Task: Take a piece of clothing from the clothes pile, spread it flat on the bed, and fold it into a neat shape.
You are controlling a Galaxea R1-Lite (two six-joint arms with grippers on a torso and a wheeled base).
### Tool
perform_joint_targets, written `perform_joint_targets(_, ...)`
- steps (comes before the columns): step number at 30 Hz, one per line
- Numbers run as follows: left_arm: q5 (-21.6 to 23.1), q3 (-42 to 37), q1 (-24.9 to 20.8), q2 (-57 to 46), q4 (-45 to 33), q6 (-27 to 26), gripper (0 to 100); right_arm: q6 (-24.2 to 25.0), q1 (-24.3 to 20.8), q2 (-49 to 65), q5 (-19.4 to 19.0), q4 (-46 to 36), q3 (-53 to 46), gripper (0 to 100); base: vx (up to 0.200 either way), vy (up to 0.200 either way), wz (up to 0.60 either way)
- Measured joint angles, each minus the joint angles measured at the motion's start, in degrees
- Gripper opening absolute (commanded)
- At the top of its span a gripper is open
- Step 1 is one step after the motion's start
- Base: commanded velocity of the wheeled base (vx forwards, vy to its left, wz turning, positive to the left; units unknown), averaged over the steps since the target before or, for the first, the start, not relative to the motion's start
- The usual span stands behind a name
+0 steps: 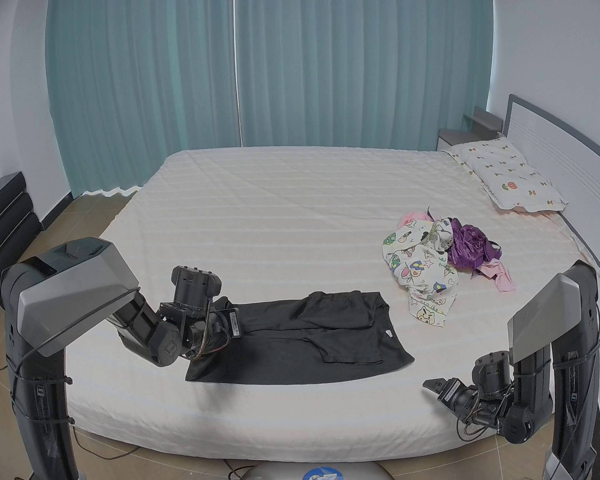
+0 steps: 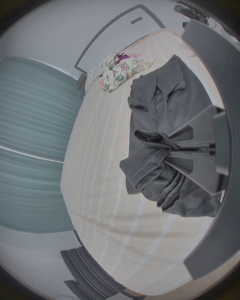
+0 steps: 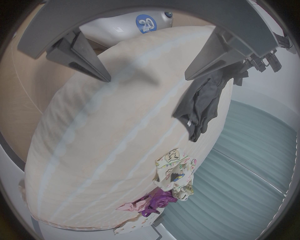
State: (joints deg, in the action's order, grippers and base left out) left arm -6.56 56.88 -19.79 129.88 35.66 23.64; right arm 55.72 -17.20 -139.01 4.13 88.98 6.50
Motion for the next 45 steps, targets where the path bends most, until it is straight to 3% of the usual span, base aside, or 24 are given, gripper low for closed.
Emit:
perform_joint_targets(21,0.02,14.81,-6.06,3.33,-13.52,4.85,0,-0.63,0.0,-0.21,0.0,0.0,0.0,100,0.0,-0.2,0.0)
perform_joint_targets(33,-3.54,21.09,-8.98,7.91,-14.88,7.45,0,-0.63,-0.24,-0.35,0.0,-0.02,0.0,100,0.0,0.0,0.0)
perform_joint_targets(34,-3.93,21.33,-9.02,8.18,-14.88,7.51,100,-0.63,-0.24,-0.35,0.0,-0.02,0.0,100,0.0,0.0,0.0)
perform_joint_targets(37,-5.78,22.36,-8.74,9.01,-14.7,8.3,100,-0.63,-0.27,-0.38,-0.01,0.04,0.0,100,0.0,0.0,0.0)
perform_joint_targets(45,-5.86,24.26,-8.9,9.46,-14.86,17.44,100,-0.63,-0.27,-0.38,0.0,0.0,-0.06,100,0.0,0.0,0.0)
